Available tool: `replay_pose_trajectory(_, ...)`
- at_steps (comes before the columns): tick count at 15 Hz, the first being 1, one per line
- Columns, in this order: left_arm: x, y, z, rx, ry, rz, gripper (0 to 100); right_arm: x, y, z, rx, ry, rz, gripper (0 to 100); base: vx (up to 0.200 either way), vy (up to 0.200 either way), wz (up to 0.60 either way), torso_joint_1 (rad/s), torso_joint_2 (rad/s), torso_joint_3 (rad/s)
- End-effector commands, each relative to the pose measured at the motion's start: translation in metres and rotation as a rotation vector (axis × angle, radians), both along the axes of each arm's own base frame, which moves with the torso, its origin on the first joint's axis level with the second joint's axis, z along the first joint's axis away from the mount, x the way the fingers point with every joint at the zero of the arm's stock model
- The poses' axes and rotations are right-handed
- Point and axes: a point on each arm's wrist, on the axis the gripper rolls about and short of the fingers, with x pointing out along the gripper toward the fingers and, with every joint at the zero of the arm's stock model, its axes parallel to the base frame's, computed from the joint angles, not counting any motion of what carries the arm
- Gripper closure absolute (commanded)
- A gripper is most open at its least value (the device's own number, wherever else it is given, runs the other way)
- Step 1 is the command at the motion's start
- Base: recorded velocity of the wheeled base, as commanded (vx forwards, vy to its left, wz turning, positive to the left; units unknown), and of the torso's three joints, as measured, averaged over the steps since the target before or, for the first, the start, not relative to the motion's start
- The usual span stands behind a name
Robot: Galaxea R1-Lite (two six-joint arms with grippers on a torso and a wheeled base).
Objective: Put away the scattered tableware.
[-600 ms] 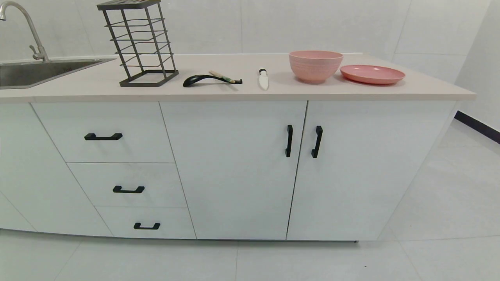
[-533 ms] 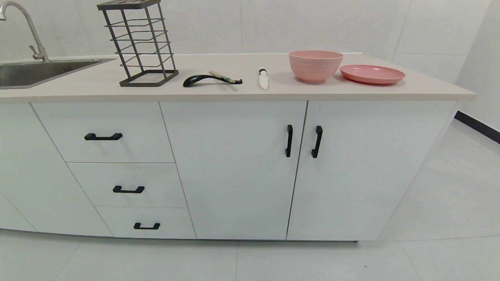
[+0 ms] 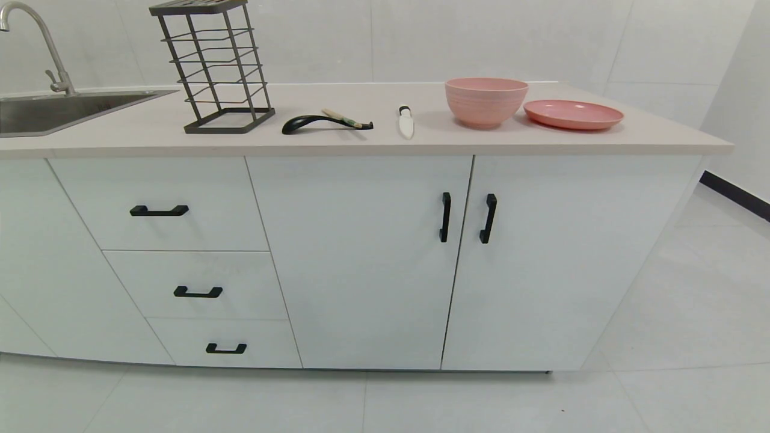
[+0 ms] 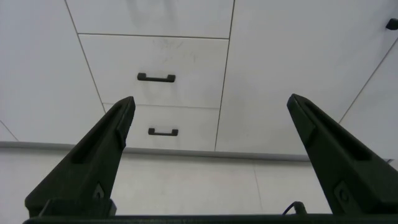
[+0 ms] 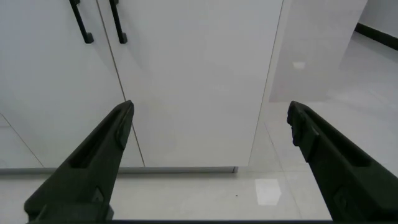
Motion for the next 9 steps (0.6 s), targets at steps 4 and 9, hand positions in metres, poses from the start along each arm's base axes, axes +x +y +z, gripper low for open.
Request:
replay_pose_trajectory(4, 0.000, 0.000, 0.000, -0.001, 0.002, 0.000, 0, -0.007, 0.003, 0.036, -0.017, -0.324, 0.116, 0, 0.000, 0.000, 0.00, 0.000, 0.00, 0.000)
replay_pose_trajectory(9, 0.000, 0.000, 0.000, 0.001, 0.002, 0.000, 0, 0.015, 0.007, 0.094, -0.028, -0.114, 0.390, 0, 0.000, 0.000, 0.00, 0.000, 0.00, 0.000)
